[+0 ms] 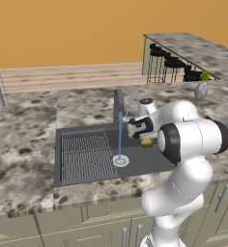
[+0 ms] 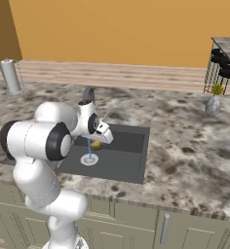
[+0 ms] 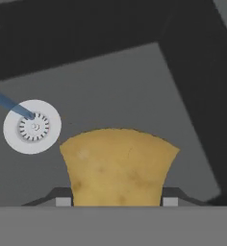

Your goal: Soak the sponge with water for a few seconds and then drop it inside the sink.

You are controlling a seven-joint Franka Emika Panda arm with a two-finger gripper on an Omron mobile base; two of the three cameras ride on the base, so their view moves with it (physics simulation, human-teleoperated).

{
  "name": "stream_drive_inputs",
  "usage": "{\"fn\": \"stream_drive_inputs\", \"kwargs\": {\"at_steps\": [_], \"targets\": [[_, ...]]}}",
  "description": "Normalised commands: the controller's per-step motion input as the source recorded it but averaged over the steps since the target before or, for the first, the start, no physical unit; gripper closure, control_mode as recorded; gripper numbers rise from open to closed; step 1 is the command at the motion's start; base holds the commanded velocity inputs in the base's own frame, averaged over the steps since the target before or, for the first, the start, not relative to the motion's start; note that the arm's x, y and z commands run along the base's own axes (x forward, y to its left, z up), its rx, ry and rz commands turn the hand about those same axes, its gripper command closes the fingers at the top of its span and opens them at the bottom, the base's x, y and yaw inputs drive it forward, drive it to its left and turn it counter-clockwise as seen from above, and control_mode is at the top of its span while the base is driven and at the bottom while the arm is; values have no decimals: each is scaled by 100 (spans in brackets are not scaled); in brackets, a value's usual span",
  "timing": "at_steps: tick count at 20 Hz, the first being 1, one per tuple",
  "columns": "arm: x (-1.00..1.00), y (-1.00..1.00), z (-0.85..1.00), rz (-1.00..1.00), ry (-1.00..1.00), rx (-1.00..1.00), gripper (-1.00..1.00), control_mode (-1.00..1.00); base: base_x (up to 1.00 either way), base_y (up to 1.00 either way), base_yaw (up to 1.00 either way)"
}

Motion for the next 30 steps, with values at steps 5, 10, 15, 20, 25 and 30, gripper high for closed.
{"fn": "stream_drive_inputs", "kwargs": {"at_steps": [5, 10, 15, 20, 25, 30], "targets": [[4, -20, -2, 13, 2, 3, 100, -100, 0, 0, 0], [16, -18, -16, 6, 0, 14, 100, -100, 0, 0, 0], [15, -12, -21, 3, 0, 6, 100, -100, 0, 0, 0], [25, -6, -21, 0, 5, 0, 100, -100, 0, 0, 0], [34, -4, -41, 0, 3, 0, 100, -100, 0, 0, 0], [30, -6, -44, 0, 2, 0, 100, -100, 0, 0, 0]]}}
